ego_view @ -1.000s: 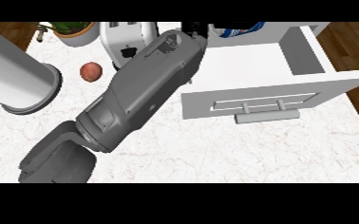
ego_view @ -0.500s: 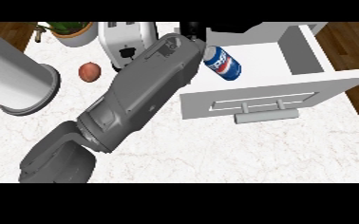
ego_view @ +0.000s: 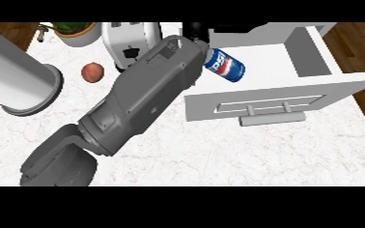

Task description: Pick up the can, place it into the drawer and close the drawer

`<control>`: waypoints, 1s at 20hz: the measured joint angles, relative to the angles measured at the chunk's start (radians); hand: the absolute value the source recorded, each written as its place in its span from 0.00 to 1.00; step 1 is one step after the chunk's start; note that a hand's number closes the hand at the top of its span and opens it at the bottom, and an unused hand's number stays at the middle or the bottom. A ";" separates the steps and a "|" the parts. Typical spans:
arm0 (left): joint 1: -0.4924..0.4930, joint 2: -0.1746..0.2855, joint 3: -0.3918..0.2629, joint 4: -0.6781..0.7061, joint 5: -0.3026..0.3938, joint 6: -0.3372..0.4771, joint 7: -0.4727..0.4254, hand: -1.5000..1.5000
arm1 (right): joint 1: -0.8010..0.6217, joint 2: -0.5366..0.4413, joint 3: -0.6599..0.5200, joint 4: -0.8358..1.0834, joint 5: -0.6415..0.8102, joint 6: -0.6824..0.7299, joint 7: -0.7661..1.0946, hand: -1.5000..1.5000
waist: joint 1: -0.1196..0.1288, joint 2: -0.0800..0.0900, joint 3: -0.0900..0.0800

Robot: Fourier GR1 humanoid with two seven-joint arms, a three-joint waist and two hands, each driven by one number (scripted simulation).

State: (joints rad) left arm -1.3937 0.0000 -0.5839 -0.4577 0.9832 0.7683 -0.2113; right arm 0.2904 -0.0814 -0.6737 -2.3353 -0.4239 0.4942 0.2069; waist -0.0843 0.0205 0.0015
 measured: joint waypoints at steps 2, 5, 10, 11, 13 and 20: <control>0.007 0.000 0.000 -0.007 0.011 -0.003 -0.023 0.00 | -0.012 -0.010 0.006 -0.013 0.041 0.021 -0.035 0.00 | 0.003 -0.001 0.000; -0.007 0.000 0.001 -0.003 0.020 -0.009 -0.047 0.00 | -0.055 -0.024 0.033 -0.027 0.111 0.028 -0.069 0.00 | 0.011 0.000 0.000; -0.015 0.000 -0.007 -0.022 0.037 0.009 -0.074 0.00 | -0.124 -0.032 0.116 -0.063 0.333 0.026 -0.102 0.00 | 0.035 -0.001 -0.001; -0.028 0.000 -0.005 -0.018 0.039 0.010 -0.073 0.00 | -0.148 -0.032 0.141 -0.059 0.385 0.018 -0.106 0.00 | 0.042 -0.001 -0.001; -0.033 0.000 -0.008 -0.023 0.047 0.015 -0.068 0.00 | -0.182 -0.029 0.198 -0.053 0.490 0.009 -0.117 0.00 | 0.049 -0.001 -0.001; -0.021 0.000 -0.005 -0.048 0.056 0.023 -0.056 0.00 | -0.304 -0.024 0.404 0.048 0.845 -0.071 -0.166 0.00 | 0.077 -0.009 -0.001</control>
State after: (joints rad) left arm -1.4150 0.0000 -0.5889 -0.5056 1.0396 0.7917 -0.2676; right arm -0.0140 -0.1058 -0.2694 -2.2871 0.4216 0.4235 0.0412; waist -0.0070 0.0119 0.0004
